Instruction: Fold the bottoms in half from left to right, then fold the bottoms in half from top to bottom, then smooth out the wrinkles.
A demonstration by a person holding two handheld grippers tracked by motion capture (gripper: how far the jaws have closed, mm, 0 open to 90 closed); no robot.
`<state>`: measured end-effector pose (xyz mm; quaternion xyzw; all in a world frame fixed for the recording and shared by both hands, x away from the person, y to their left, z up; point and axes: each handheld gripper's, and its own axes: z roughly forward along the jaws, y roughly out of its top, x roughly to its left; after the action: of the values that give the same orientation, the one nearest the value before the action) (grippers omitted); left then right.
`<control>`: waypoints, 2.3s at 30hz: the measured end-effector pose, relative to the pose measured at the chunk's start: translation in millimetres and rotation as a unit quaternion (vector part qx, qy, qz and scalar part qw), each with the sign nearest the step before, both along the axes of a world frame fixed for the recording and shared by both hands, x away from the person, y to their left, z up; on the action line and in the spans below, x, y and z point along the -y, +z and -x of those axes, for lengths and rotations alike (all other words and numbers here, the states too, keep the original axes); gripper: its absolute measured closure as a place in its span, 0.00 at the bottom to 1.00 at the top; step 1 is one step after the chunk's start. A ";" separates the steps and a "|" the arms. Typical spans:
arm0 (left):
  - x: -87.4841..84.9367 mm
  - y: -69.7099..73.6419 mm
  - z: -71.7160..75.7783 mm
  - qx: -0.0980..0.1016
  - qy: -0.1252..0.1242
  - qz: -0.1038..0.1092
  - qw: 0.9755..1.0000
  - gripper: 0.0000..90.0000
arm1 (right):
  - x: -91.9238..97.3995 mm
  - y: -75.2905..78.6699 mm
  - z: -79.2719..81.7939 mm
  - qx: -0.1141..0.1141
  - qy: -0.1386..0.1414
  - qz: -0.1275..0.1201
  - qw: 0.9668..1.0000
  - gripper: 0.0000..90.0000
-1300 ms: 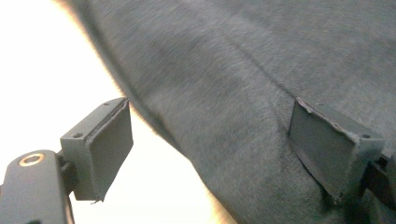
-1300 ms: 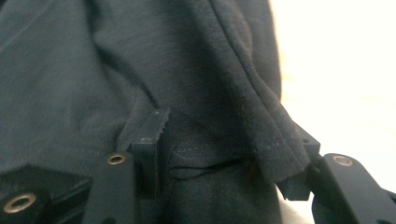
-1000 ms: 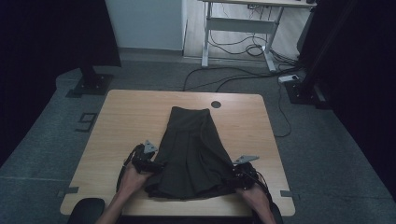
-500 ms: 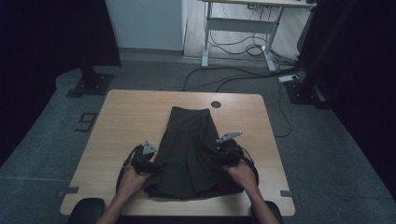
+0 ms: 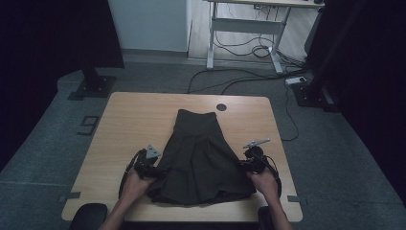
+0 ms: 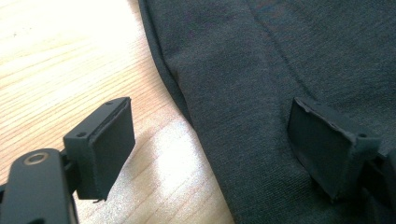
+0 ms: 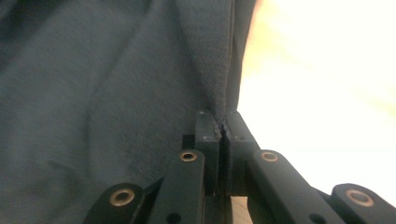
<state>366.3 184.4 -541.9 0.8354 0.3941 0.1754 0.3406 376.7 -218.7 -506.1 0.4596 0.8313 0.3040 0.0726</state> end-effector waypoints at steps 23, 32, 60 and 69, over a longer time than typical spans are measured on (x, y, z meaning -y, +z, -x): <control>-69.3 -3.0 -3.2 -0.022 0.057 -0.008 0.998 0.16 | 59.6 -45.5 22.6 0.107 -0.099 0.026 0.989 0.12; -64.6 -5.0 -4.8 -0.024 0.050 0.001 0.998 0.12 | 59.0 -51.1 20.8 0.115 -0.115 0.022 0.986 0.00; -56.0 12.6 -10.0 -0.018 0.045 0.021 0.999 0.10 | 55.1 -37.7 15.9 0.096 -0.114 0.017 0.989 0.02; -23.7 27.3 -27.1 -0.008 0.001 0.019 1.000 0.07 | 33.6 -12.8 4.4 0.099 -0.076 -0.013 0.992 0.03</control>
<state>393.3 208.2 -514.5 0.8301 0.4008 0.1613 0.3526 372.4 -252.3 -518.9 0.4898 0.7787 0.3525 0.1717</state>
